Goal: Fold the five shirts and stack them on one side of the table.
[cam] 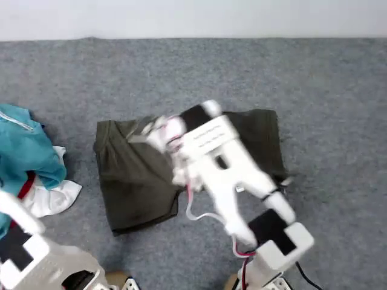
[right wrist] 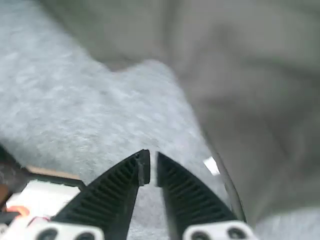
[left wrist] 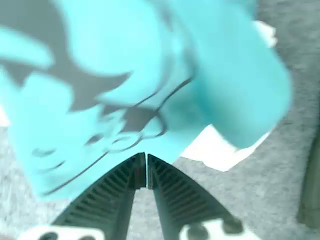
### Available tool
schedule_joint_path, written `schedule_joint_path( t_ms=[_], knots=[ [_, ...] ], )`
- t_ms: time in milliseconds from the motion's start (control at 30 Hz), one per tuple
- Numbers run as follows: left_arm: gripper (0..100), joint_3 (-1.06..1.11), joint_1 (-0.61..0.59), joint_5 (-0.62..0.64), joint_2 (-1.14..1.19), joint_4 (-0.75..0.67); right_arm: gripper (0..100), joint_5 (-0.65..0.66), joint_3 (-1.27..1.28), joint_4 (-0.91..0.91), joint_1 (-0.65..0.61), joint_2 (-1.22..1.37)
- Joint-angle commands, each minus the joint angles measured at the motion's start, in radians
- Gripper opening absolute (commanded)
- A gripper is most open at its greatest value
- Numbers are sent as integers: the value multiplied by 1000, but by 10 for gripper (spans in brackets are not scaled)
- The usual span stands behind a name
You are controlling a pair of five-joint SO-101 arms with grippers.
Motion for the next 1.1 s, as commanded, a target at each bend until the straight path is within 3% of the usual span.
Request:
schedule_joint_path(
  t_ms=[0, 67, 333, 733, 1067],
  knots=[
    [6, 4, -63, -43, -55, 8, 211, 35, -64, 10, -148, 33],
    [6, 4, -87, -61, -57, 9, 269, 37, -94, -4, -213, 65],
    [6, 1, -152, -86, -57, 11, 264, 31, -233, -21, -412, 234],
    [6, -1, -146, -84, -58, 25, 264, 2, -514, -21, -423, 538],
    [6, -1, -146, -84, -58, 25, 263, 2, -534, -33, -455, 648]
  ],
)
